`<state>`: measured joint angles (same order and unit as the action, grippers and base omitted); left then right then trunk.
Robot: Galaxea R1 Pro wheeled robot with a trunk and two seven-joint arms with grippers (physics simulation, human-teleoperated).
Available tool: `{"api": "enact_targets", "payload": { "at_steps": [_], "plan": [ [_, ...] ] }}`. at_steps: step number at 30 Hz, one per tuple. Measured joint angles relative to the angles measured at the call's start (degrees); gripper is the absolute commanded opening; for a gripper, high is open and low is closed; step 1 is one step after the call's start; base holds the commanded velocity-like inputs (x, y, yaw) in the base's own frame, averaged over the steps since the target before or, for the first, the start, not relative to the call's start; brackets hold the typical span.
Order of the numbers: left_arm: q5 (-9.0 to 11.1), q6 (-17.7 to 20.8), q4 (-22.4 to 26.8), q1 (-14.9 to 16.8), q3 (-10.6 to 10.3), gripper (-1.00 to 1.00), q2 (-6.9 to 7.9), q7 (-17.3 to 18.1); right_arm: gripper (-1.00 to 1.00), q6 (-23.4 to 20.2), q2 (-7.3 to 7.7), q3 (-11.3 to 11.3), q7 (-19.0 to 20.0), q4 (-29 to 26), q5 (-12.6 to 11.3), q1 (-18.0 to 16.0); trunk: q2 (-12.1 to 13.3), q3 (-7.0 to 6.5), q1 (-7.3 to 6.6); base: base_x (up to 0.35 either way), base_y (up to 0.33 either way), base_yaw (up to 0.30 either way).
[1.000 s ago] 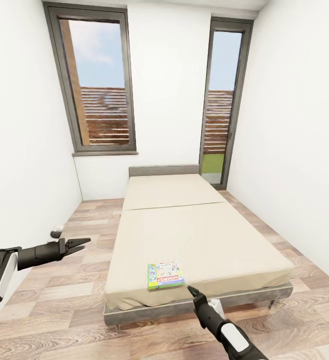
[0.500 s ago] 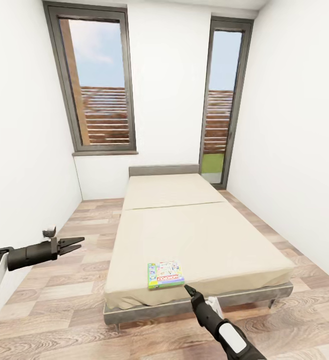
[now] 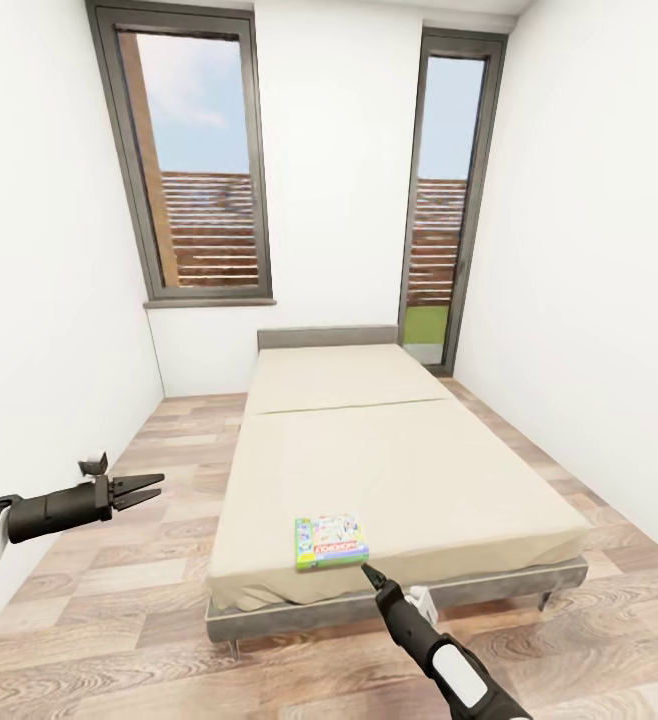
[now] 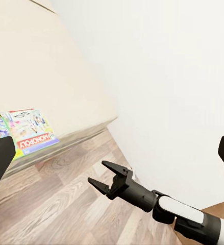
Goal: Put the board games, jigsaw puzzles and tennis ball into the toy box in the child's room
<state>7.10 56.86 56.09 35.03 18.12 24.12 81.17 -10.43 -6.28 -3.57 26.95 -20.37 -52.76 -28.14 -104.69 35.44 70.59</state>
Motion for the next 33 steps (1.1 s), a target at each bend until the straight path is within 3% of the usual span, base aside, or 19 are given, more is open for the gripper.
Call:
{"api": "enact_targets", "payload": {
  "at_steps": [21,29,33],
  "plan": [
    [-0.05,0.02,-0.07,0.00,-0.14,1.00,-0.06,0.15,1.00,-0.05,0.07,0.07,0.84,-0.43,-0.08,-0.02,-8.42,3.77,4.61,0.000,0.000,0.000],
    [-0.06,0.96,-0.93,0.00,-0.28,1.00,-0.05,0.20,1.00,-0.21,0.48,0.05,10.79,-1.96,-0.37,0.04,-11.63,5.21,6.37,0.000,0.000,0.000],
    [0.00,1.10,-1.35,0.00,-0.34,1.00,-0.18,0.24,1.00,-0.12,0.71,0.09,12.66,-2.05,-0.29,0.05,-13.24,5.93,7.25,0.000,0.000,0.000]
  ]
}}
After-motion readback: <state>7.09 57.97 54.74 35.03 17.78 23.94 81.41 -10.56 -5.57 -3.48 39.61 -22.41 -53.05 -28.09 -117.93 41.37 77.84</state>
